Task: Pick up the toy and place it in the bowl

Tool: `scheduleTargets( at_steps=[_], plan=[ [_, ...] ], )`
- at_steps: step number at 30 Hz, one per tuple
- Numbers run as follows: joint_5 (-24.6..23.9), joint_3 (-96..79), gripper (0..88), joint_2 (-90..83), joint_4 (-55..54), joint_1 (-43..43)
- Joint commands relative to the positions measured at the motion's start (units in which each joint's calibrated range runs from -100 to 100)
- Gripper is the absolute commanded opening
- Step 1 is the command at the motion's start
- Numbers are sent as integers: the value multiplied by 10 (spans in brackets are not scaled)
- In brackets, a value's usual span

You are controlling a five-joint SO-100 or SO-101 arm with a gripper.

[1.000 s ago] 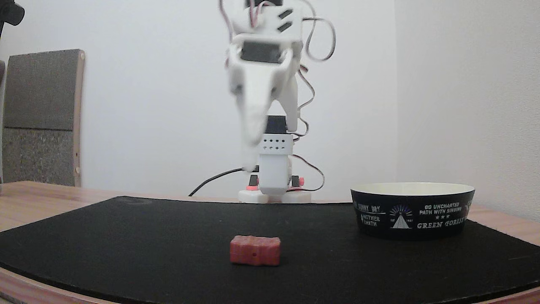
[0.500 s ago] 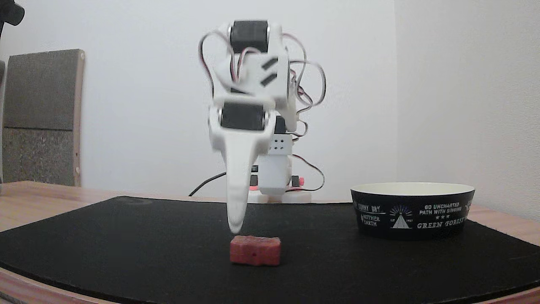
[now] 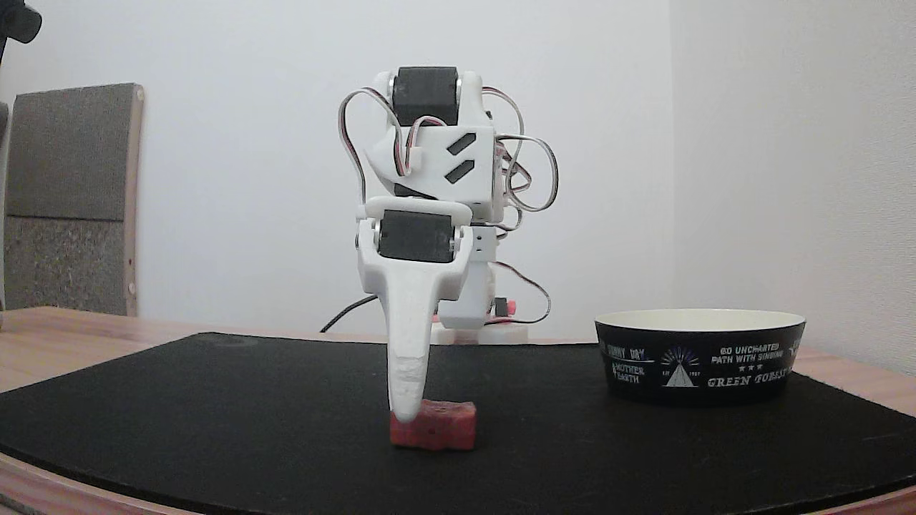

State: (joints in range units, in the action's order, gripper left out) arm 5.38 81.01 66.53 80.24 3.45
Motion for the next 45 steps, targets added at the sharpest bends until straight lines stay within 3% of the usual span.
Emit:
scheduleTargets(
  at_steps=[1, 8, 21, 23, 27, 45],
  plan=[
    [-3, 2, 300, 20, -14, -12],
    [-17, 174, 299, 111, 32, -32],
    [-33, 167, 296, 131, 104, -44],
    [-33, 169, 273, 131, 109, -44],
    [-33, 170, 129, 131, 110, -44],
    [-28, 166, 114, 85, 120, -7]
  ],
)
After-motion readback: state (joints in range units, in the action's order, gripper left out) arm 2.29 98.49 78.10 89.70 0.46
